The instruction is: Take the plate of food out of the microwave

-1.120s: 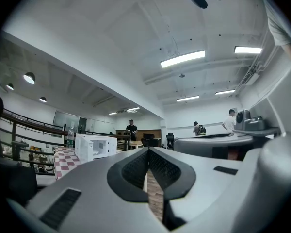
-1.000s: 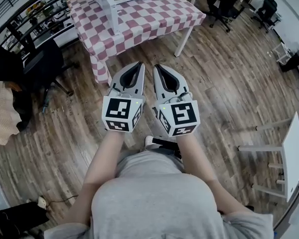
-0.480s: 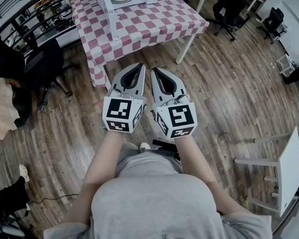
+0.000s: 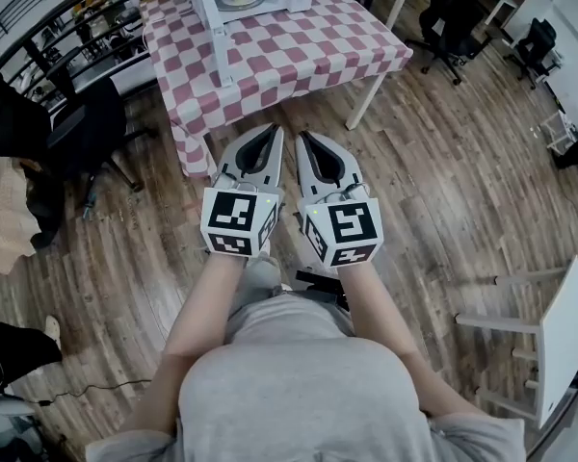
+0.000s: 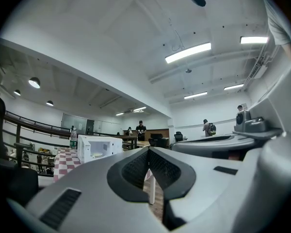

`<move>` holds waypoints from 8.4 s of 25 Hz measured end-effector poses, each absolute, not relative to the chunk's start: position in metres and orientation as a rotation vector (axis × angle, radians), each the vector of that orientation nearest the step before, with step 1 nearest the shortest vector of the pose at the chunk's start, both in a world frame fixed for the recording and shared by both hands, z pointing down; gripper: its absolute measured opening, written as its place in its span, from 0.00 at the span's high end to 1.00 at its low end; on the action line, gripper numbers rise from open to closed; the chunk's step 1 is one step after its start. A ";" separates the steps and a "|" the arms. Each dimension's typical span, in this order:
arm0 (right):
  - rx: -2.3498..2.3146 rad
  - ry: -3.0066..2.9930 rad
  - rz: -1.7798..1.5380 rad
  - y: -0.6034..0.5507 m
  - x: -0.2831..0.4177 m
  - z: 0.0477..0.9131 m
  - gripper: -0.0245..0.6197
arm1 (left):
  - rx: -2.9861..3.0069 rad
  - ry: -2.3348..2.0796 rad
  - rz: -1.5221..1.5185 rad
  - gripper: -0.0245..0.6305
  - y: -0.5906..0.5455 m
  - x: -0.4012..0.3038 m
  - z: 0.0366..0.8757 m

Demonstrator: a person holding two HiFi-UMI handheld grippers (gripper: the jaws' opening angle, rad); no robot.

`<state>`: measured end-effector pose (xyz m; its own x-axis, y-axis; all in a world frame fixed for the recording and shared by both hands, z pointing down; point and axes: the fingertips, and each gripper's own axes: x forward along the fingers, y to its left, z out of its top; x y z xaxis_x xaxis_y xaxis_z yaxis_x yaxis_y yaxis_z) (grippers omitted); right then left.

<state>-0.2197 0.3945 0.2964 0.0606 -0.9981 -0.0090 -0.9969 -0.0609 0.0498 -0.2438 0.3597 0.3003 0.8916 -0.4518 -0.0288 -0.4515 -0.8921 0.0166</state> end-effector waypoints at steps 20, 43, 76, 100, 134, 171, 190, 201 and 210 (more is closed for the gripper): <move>2.295 -2.069 -0.015 0.278 -0.153 0.302 0.92 | 3.032 -0.666 -0.057 0.96 0.231 -0.175 0.293; 2.388 -1.957 0.063 0.187 -0.111 0.317 0.92 | 3.037 -0.511 -0.022 0.96 0.144 -0.128 0.306; 2.193 -2.120 0.071 0.071 0.017 0.331 0.92 | 2.963 -0.765 0.016 0.96 0.036 -0.008 0.332; 1.878 -2.388 0.198 -0.009 0.093 0.355 0.92 | 2.765 -1.164 -0.003 0.96 -0.040 0.046 0.346; 1.734 -2.493 0.354 -0.154 0.084 0.390 0.91 | 2.662 -1.297 0.042 0.96 -0.173 0.029 0.377; 1.993 -2.367 1.577 -0.300 0.115 0.488 0.72 | 2.519 -1.375 0.030 0.96 -0.254 0.011 0.411; 2.187 -1.714 2.369 -0.365 0.127 0.575 0.44 | 2.492 -1.354 0.081 0.96 -0.278 0.006 0.430; 2.270 -1.388 2.454 -0.378 0.124 0.593 0.42 | 2.480 -1.344 0.082 0.96 -0.283 -0.004 0.428; 2.223 -1.422 2.467 -0.377 0.122 0.596 0.42 | 2.483 -1.323 0.103 0.96 -0.282 -0.002 0.434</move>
